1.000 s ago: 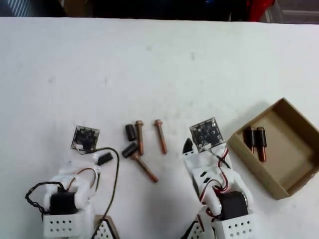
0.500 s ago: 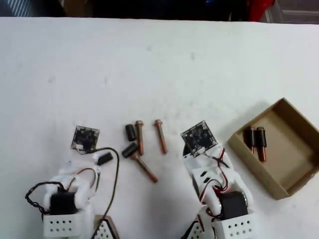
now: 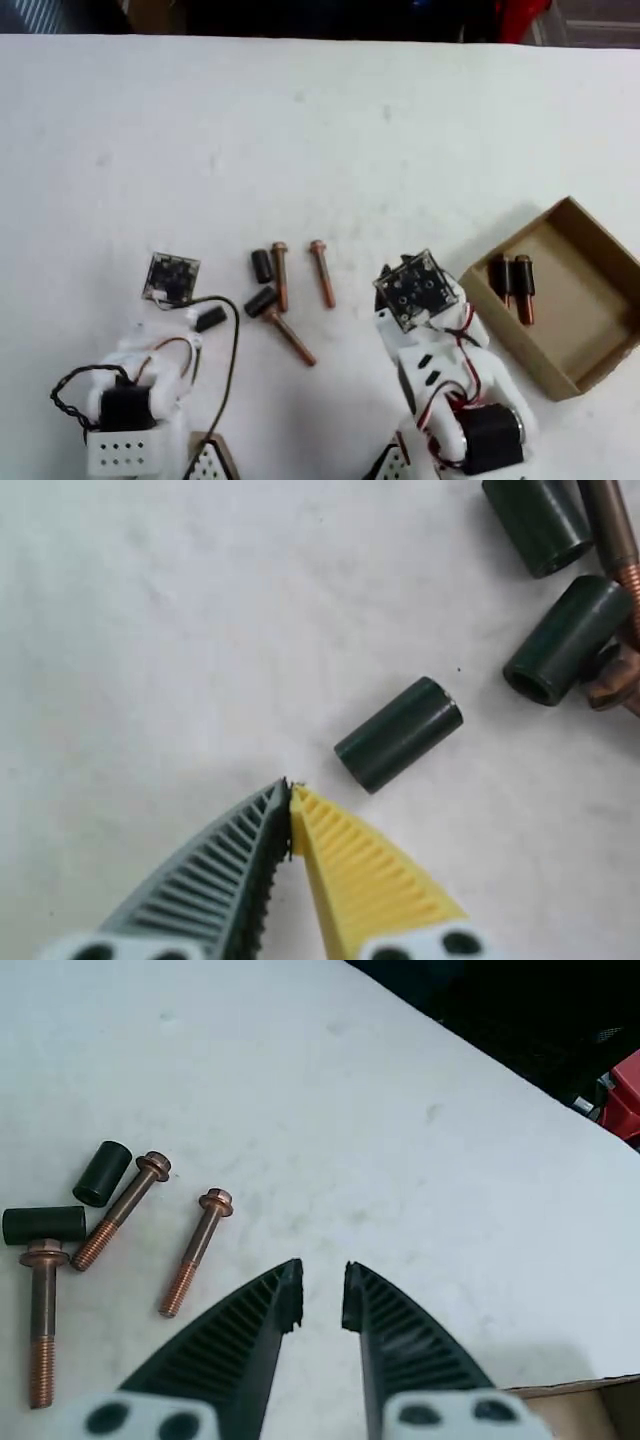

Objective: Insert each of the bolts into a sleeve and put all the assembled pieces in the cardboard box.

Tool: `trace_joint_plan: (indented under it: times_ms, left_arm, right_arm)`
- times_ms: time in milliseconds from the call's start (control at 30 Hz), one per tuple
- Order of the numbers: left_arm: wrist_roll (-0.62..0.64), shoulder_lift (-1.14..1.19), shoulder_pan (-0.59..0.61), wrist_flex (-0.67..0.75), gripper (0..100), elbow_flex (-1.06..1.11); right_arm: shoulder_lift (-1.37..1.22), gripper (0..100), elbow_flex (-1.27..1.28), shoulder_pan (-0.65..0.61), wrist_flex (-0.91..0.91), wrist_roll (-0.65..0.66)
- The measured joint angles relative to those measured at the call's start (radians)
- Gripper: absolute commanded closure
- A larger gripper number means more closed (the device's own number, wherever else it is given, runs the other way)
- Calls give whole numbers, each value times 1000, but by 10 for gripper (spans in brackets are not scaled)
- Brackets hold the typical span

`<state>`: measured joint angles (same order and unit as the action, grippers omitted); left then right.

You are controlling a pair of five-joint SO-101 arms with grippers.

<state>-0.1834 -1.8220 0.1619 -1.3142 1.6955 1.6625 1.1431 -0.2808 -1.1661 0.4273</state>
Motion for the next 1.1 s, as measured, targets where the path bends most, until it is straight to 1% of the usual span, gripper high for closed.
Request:
trace_joint_plan:
  times_ms: [200,367,533,600,733,867,967,1100]
  left_arm:
    - [0,0,0,0,976,0]
    - [0,0,0,0,976,0]
    - [0,0,0,0,976,0]
    - [0,0,0,0,976,0]
    - [0,0,0,0,976,0]
    - [0,0,0,0,976,0]
    - [0,0,0,0,976,0]
    - [0,0,0,0,976,0]
  right_arm:
    - [-55,935,-74,0,-32,0]
    - [-239,934,-166,0,-35,-43]
    - [-462,933,-252,-5,-9,-52]
    - [-542,933,-275,-32,-3,-52]
    - [-680,933,-281,-140,-2,-52]
    - [-767,933,-284,-213,21,-52]
    - [-810,933,-308,-245,31,-52]
    - [-867,933,-342,-249,31,-52]
